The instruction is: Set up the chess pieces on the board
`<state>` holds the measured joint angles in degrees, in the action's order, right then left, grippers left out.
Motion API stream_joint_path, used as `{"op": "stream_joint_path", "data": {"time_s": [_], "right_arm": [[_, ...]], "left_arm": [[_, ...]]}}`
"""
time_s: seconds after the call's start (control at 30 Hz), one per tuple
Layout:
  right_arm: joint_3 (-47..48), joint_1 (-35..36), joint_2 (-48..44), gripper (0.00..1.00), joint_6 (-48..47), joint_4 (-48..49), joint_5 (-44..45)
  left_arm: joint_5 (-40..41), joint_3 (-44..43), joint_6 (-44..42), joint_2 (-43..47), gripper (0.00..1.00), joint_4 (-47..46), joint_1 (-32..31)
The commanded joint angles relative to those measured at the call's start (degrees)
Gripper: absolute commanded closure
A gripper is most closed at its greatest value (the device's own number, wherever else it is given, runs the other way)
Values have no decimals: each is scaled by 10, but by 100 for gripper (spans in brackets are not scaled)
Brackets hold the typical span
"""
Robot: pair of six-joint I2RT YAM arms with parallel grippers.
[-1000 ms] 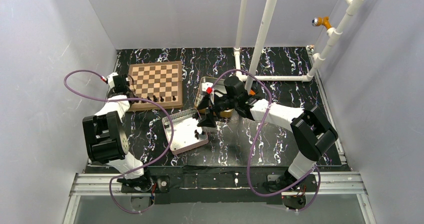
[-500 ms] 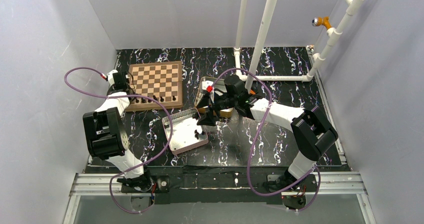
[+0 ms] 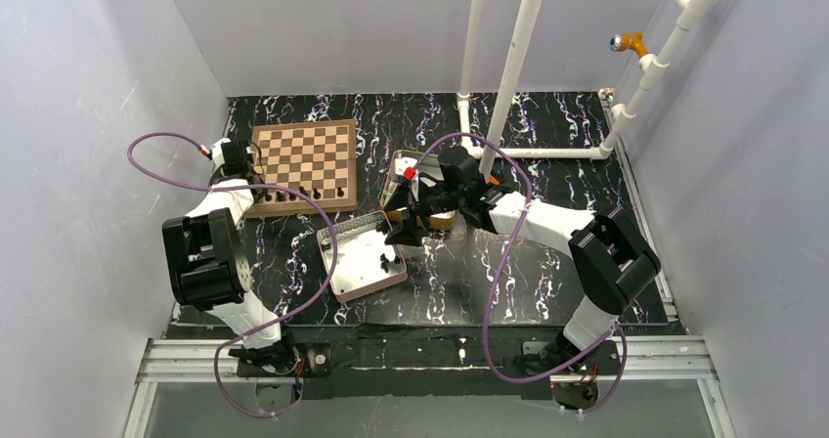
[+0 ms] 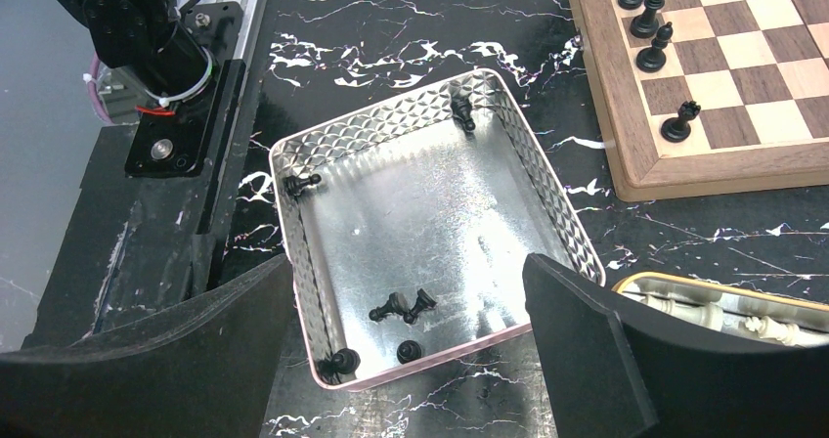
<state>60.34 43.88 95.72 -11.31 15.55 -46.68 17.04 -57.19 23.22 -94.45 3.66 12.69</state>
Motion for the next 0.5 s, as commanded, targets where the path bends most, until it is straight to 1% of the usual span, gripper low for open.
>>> {"op": "stream_joint_path", "data": {"time_s": [0.0, 0.37, 0.47], "right_arm": [[25, -4, -1, 6, 4, 26, -7], [24, -6, -2, 6, 4, 26, -7], [23, -5, -3, 6, 5, 26, -7]], "left_arm": [[4, -20, 5, -6, 100, 14, 5], [1, -34, 5, -15, 96, 20, 4], [0, -34, 7, -15, 93, 23, 5]]}}
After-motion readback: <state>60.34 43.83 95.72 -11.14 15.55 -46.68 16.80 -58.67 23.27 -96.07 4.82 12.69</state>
